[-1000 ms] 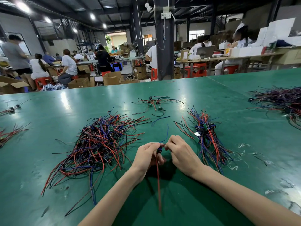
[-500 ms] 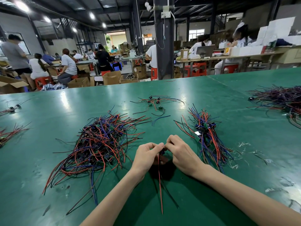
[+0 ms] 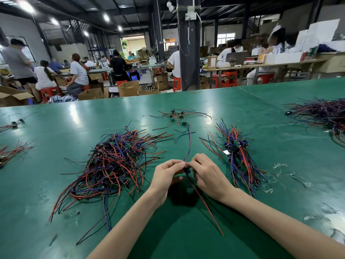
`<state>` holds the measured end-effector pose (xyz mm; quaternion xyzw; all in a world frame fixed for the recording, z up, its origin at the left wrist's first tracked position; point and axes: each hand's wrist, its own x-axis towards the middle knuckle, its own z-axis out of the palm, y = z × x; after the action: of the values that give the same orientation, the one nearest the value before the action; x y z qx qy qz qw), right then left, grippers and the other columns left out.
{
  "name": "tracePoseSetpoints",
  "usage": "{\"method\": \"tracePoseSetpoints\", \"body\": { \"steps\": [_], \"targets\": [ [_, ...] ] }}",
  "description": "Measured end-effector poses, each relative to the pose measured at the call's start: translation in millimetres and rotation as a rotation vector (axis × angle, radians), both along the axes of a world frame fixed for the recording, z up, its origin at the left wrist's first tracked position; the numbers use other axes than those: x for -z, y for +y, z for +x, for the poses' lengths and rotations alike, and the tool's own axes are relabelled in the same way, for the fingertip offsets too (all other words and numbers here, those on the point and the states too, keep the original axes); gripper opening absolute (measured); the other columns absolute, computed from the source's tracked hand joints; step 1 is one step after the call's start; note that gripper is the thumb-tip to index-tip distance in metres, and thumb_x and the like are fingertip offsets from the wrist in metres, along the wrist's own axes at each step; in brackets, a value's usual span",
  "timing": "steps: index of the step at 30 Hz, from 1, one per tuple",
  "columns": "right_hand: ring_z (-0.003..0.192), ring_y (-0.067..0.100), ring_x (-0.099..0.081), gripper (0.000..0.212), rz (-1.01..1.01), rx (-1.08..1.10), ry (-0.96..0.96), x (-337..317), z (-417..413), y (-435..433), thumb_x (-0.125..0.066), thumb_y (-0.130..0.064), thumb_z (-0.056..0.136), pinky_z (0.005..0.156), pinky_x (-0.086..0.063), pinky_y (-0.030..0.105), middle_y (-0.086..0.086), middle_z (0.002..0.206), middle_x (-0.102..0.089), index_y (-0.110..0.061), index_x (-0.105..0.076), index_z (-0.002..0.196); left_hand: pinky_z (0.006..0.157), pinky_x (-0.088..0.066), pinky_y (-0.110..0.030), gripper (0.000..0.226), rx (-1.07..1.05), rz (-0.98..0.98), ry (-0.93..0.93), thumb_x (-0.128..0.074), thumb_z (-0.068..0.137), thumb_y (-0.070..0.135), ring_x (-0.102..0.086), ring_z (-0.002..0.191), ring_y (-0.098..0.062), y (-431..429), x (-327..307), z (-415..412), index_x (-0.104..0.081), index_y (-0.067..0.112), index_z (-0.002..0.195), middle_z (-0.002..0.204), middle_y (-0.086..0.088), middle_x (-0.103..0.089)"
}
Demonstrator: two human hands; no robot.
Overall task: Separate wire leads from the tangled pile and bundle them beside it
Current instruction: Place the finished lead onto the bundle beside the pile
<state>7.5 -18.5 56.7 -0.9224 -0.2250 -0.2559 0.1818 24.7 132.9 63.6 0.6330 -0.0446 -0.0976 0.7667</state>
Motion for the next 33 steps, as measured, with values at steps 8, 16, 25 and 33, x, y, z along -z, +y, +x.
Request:
{"method": "tracePoseSetpoints", "body": {
  "steps": [8,16,25,33],
  "targets": [
    [0.082,0.032,-0.057,0.019,0.045,-0.031,-0.014,2,1,0,-0.058,0.012,0.077,0.078,-0.041,0.027,0.016,0.086,-0.057,0.005,-0.066,0.093,0.066,-0.046,-0.021,0.014,0.000,-0.084,0.011,-0.054,0.092,0.002,-0.057,0.069,-0.008,4,3,4,-0.064,0.011,0.088,0.073,0.003,-0.066],
    [0.087,0.021,-0.057,0.018,0.423,-0.025,0.166,1,-3,16,-0.051,0.001,0.090,0.078,-0.038,0.020,0.007,0.091,-0.062,-0.003,-0.067,0.098,0.066,-0.044,-0.021,0.009,0.022,-0.063,-0.017,-0.063,0.087,0.007,-0.059,0.071,-0.007,4,3,5,-0.064,0.015,0.082,0.077,0.002,-0.067],
    [0.073,0.005,-0.059,0.014,0.807,-0.013,0.434,-3,-8,21,-0.065,-0.023,0.090,0.072,-0.046,0.019,-0.003,0.079,-0.070,-0.013,-0.072,0.092,0.066,-0.041,-0.023,0.013,0.002,-0.008,-0.050,-0.064,0.085,0.006,-0.054,0.066,-0.005,4,5,5,-0.063,0.017,0.080,0.070,0.007,-0.064],
    [0.047,0.005,-0.040,0.018,0.970,-0.022,0.608,5,-2,26,-0.063,-0.012,0.087,0.051,-0.031,0.020,-0.010,0.050,-0.051,-0.016,-0.069,0.071,0.063,-0.039,-0.020,0.010,-0.089,0.003,-0.089,-0.064,0.088,0.011,-0.052,0.065,-0.005,6,8,9,-0.060,0.016,0.079,0.071,0.005,-0.061]
  ]
}}
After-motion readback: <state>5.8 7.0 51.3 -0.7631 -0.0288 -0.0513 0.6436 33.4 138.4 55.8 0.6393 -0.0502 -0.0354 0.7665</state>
